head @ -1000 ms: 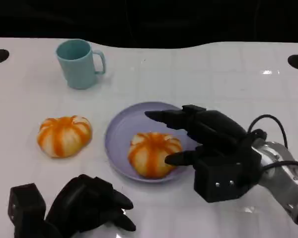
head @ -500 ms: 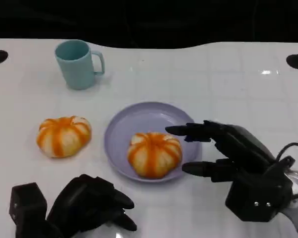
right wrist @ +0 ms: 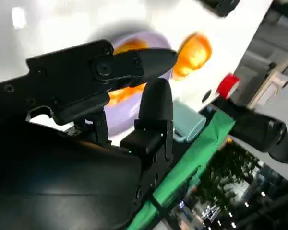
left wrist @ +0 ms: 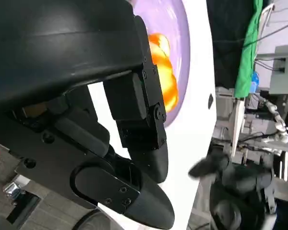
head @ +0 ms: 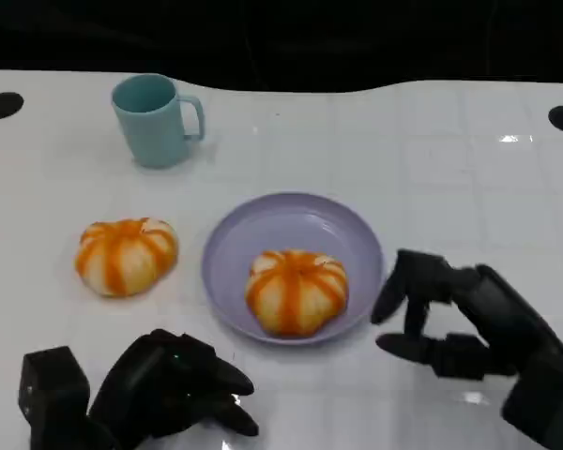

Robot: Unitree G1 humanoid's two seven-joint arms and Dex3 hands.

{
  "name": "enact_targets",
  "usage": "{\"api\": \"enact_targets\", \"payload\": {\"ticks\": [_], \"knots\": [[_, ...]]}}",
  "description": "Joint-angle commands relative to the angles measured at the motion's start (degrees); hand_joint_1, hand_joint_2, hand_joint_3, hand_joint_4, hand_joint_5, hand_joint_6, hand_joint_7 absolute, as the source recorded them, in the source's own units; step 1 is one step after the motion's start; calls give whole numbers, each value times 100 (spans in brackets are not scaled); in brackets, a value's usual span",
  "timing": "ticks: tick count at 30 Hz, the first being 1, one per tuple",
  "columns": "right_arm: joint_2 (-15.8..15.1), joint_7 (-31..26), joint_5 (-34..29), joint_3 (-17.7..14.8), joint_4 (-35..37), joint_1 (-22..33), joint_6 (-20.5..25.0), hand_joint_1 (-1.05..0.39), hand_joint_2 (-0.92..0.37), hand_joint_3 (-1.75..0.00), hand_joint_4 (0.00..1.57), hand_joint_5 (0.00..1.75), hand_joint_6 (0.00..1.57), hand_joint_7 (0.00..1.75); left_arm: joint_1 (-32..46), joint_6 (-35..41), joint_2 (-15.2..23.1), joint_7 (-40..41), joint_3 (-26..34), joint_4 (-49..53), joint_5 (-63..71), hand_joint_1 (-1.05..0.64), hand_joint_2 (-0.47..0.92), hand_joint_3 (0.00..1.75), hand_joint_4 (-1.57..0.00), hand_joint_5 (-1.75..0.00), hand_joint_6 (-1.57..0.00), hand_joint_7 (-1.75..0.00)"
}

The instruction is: Grasp the bread from the table and place it into the plate.

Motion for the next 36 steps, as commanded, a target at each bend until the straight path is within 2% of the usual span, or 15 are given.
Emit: {"api": "enact_targets", "payload": {"ticks": [1,5,9,17,30,32,34,36], "knots": [[-240,387,483,-229,-830,698,576,-29,-87,-12,73,175,52,174,-14,43,67,25,12,-29,-22,-105,77,0,-157,-16,-154,0],[-243,513,641,-324,-1215,1007,837,-22,-86,-12,75,175,53,175,-30,37,65,25,14,-7,-16,-105,77,0,-157,-17,-155,0],[-210,613,760,-397,-1363,1188,887,-18,-86,-12,77,175,54,175,-29,28,61,22,14,-13,-18,-105,77,0,-157,-16,-154,0],[105,323,665,-505,-976,1361,306,-16,-85,-13,81,175,58,175,-7,86,67,8,19,-54,-38,-105,76,0,-157,-17,-155,0],[447,193,608,-527,-51,1103,-637,-18,-83,-18,87,175,61,175,-36,-3,136,15,34,-7,-4,-105,78,1,-157,-18,-155,-1],[476,178,580,-521,37,1051,-725,-19,-79,-26,88,175,62,175,-46,28,152,-1,47,-5,-26,-105,77,0,-157,-18,-156,-1],[503,175,567,-519,93,1010,-772,-18,-63,-55,88,175,62,175,-56,10,172,5,52,8,-17,-105,78,0,-157,-19,-156,-1],[527,170,555,-522,125,980,-773,-18,-57,-67,88,175,63,175,-65,13,189,-4,59,20,-27,-105,78,1,-157,-20,-156,-1]]}}
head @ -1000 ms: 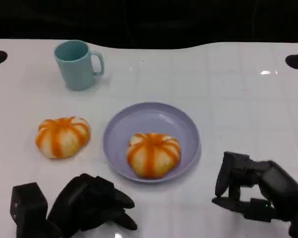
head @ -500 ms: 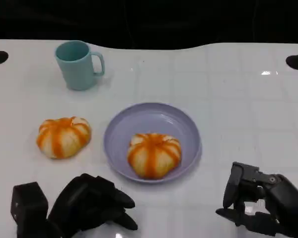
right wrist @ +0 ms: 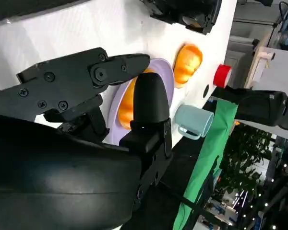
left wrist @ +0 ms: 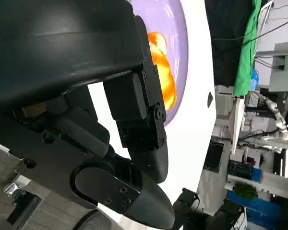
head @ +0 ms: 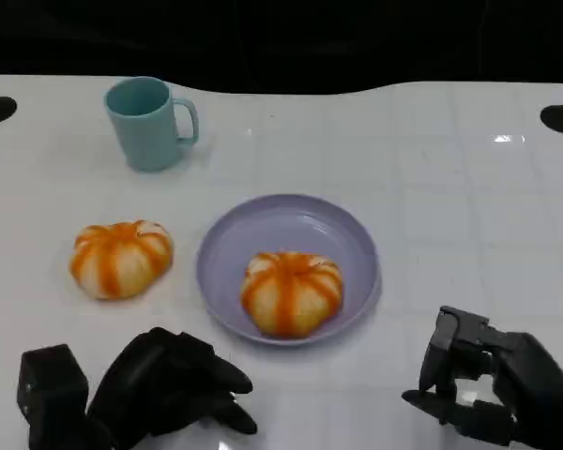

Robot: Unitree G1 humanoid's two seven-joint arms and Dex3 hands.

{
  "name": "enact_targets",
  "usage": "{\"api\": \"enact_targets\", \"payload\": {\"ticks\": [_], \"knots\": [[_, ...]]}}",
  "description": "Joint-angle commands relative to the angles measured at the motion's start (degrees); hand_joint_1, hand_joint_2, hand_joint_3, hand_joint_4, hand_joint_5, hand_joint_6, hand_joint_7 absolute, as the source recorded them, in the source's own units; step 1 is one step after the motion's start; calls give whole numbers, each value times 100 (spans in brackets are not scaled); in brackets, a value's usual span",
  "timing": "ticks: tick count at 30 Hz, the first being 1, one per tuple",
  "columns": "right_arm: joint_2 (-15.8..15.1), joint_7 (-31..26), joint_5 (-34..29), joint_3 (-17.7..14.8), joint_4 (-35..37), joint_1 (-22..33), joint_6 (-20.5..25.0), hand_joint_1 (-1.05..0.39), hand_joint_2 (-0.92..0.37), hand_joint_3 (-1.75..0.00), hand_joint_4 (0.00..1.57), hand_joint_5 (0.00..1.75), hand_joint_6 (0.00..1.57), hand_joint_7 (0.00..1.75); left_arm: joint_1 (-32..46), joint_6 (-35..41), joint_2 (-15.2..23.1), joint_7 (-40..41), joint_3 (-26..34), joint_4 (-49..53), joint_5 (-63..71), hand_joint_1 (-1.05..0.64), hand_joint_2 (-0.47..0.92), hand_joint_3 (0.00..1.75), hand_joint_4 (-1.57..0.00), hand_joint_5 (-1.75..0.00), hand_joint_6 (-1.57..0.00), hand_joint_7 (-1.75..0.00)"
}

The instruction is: Grasp the bread from the table and place it into the plate.

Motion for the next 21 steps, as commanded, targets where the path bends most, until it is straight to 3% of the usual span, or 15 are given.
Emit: {"api": "enact_targets", "payload": {"ticks": [1,21], "knots": [[5,-51,-6,-52,106,-84,-96,-19,-54,-71,89,175,64,175,-51,10,151,-18,54,23,-37,-105,78,0,-157,-20,-156,-1],[-35,-76,-66,-79,314,-208,-250,-16,-49,-81,89,175,64,175,-108,-48,170,-46,68,158,-34,-105,78,1,-156,-20,-155,0]]}}
